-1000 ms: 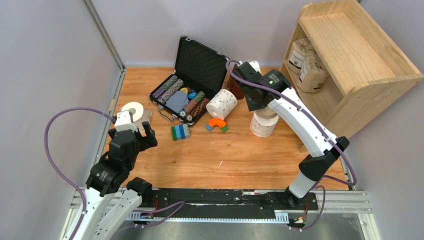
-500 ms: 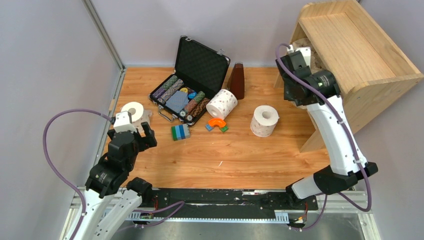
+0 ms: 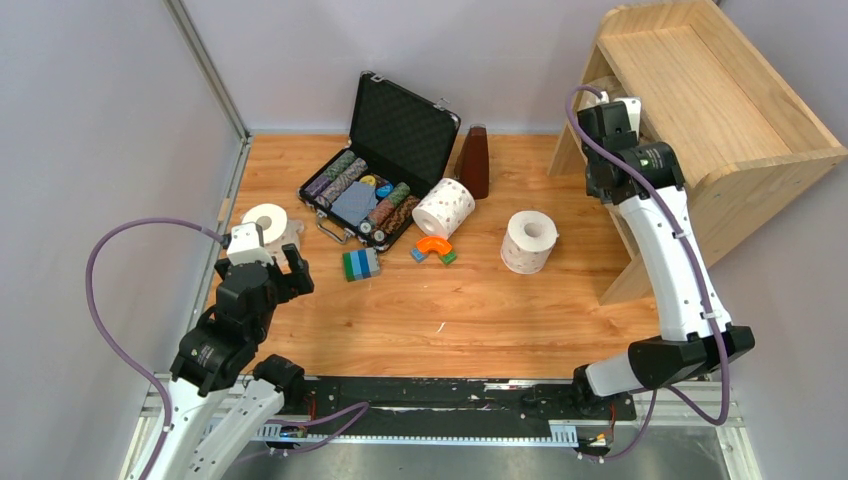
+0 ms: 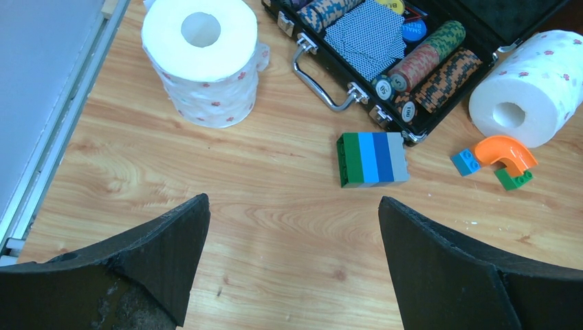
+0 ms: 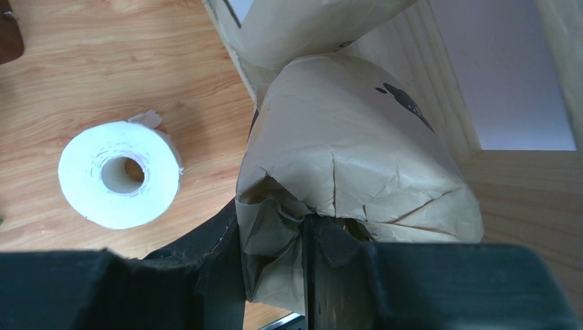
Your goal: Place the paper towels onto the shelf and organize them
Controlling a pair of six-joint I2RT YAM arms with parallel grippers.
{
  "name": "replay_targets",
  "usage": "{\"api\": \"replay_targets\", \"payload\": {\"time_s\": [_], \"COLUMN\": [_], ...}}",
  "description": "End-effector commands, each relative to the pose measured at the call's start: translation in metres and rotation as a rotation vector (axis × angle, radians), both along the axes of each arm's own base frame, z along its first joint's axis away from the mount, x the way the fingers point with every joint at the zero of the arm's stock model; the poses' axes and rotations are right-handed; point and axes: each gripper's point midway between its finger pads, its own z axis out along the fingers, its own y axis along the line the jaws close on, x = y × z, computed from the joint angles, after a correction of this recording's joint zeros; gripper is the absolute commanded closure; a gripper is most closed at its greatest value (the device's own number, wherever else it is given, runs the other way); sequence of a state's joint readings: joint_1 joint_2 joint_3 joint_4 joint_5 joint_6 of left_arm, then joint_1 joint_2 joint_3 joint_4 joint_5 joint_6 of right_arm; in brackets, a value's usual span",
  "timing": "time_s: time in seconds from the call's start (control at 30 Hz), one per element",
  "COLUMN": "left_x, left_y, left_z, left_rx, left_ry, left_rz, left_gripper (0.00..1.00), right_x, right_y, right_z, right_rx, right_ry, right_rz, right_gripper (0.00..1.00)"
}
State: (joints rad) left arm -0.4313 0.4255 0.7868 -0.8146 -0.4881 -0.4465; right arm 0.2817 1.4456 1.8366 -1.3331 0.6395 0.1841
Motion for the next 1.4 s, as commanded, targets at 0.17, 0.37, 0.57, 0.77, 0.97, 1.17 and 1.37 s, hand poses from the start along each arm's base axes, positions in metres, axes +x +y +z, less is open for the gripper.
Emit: {"api": "replay_targets", "payload": {"time_s": [0.17,0.37,0.57,0.77,0.97,1.17,1.37], "left_x": [0.006,0.007,0.007,0.007,0.007,0.007,0.007], "left_y": [-0.002,-0.004,-0.005,-0.006,-0.007,-0.007,-0.009], "left_z": [0.004,0.003,0.002,0.002,0.002,0.002,0.002], "left_rx": [-0.01,-0.01,-0.01,-0.011,-0.012,-0.011,-0.014], "left_ry": [-0.02,-0.013,-0.01,-0.008,-0.007,-0.007,-0.008], "left_rz": [0.005,-0.006,-0.012,-0.017,-0.021,-0.024,-0.033], "left_gripper": [0.0,0.0,0.0,0.0,0.0,0.0,0.0], "right_x": [0.01,0.011,0.009,0.008,0.012,0.018,0.015], "right_y": [-0.012,-0.016,-0.023,-0.032,-0.037,-0.041,-0.042], "right_z": [0.017,0.016,0.017,0.019,0.023,0.028,0.043], "right_rx": [0.013,0.001,-0.028,-0.077,-0.133,-0.194,-0.193], "right_ry": [-0.112,-0.109,-0.118,-0.118,-0.113,-0.115,-0.159], "right_rz": [-0.005,-0.014,-0.038,-0.068,-0.061,-0.023,-0.022], "right_gripper": [0.72,0.63,0.57,0.61,0.61,0.55,0.44]}}
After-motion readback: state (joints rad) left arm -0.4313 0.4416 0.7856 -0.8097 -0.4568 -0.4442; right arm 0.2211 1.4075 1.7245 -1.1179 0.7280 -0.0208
